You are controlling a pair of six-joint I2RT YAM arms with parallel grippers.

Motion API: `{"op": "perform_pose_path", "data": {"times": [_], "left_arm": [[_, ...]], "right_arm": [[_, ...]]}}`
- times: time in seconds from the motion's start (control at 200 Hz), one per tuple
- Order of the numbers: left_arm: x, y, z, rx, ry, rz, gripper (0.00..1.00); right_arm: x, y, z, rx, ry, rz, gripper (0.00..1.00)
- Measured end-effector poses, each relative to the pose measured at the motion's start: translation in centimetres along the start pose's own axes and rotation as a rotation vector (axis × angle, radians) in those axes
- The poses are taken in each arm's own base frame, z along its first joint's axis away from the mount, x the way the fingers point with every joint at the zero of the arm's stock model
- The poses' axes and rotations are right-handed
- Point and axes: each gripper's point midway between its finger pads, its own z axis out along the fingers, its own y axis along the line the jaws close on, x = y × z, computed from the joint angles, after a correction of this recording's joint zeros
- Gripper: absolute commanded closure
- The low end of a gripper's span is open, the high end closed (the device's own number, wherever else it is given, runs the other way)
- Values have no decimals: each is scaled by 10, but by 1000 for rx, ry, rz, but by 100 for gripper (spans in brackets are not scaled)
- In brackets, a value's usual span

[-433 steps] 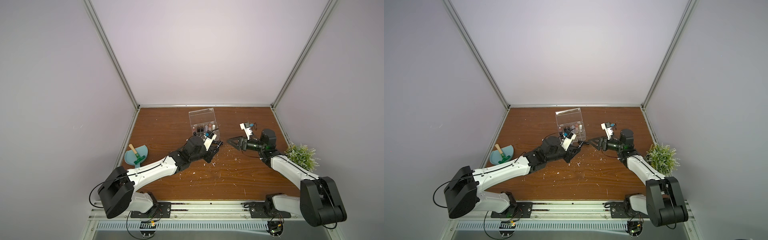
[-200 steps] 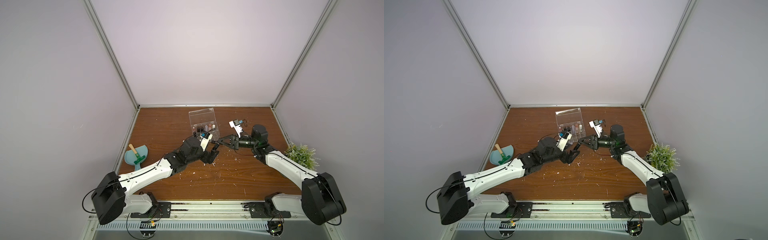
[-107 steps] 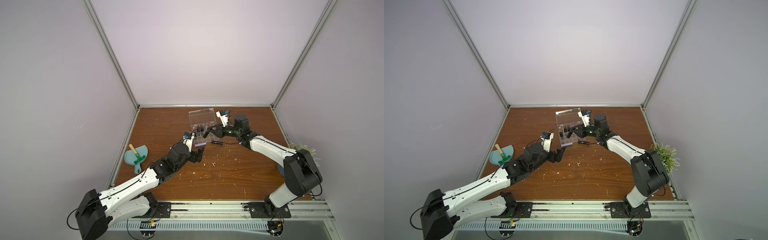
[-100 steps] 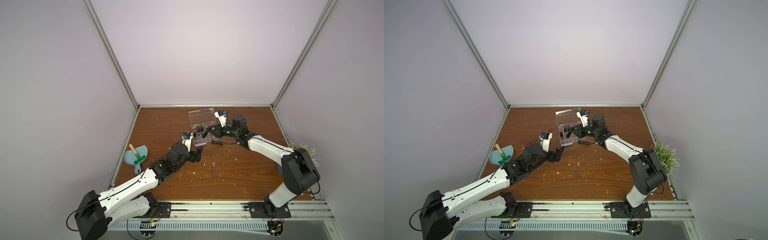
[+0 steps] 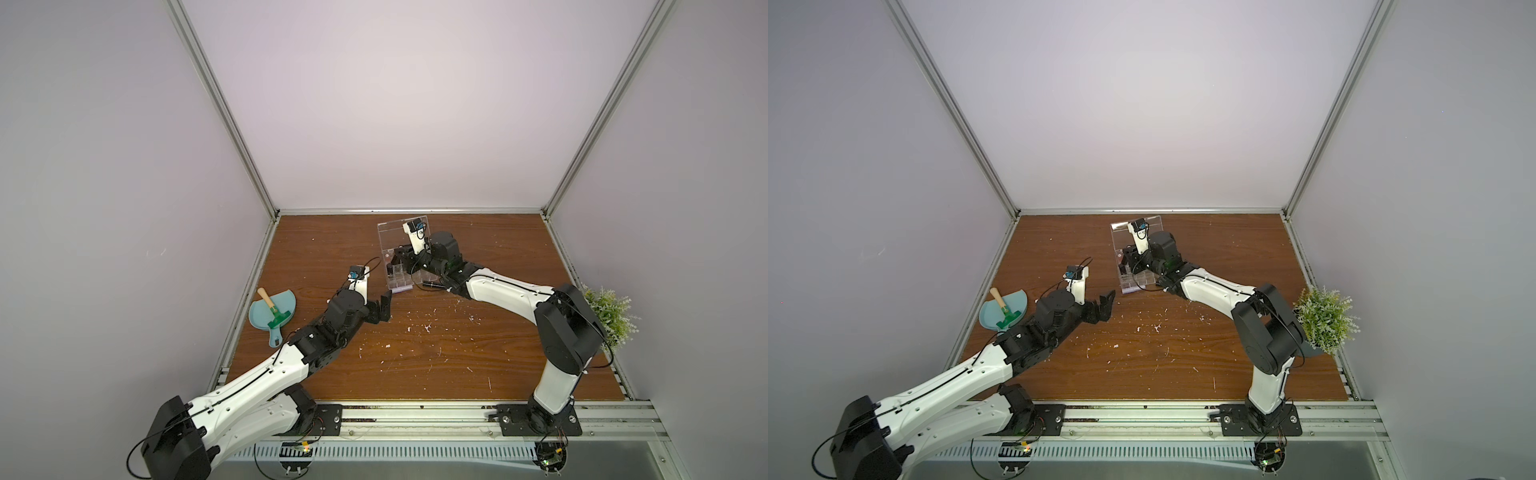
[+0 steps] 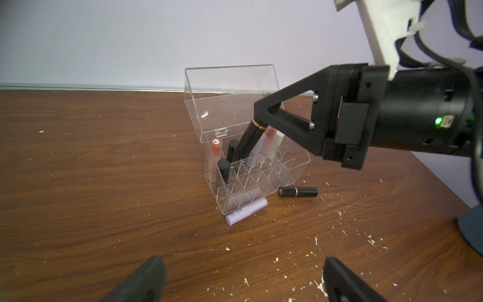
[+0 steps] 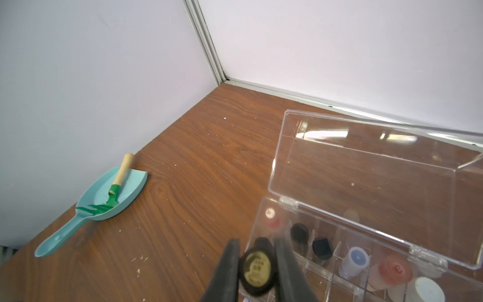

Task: Arrange the lipsticks in the organizer
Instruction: Place the lipstick in the storage box.

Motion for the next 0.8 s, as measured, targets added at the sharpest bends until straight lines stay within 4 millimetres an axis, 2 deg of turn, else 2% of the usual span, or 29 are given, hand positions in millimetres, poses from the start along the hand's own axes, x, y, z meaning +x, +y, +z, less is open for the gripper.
{"op": "perform_pose_path", "data": {"times": [0.18, 0.435, 0.801], "left_arm": [[-5, 7, -4, -17, -21, -12, 2], [-6, 8, -4, -20, -22, -13, 2], [-1, 9, -1, -28, -4, -2, 2]], "right_arm": [[15, -11, 4, 64, 21, -39, 89], [15, -19, 8, 106, 7, -68, 88], [38, -26, 19, 126, 44, -75, 89]]}}
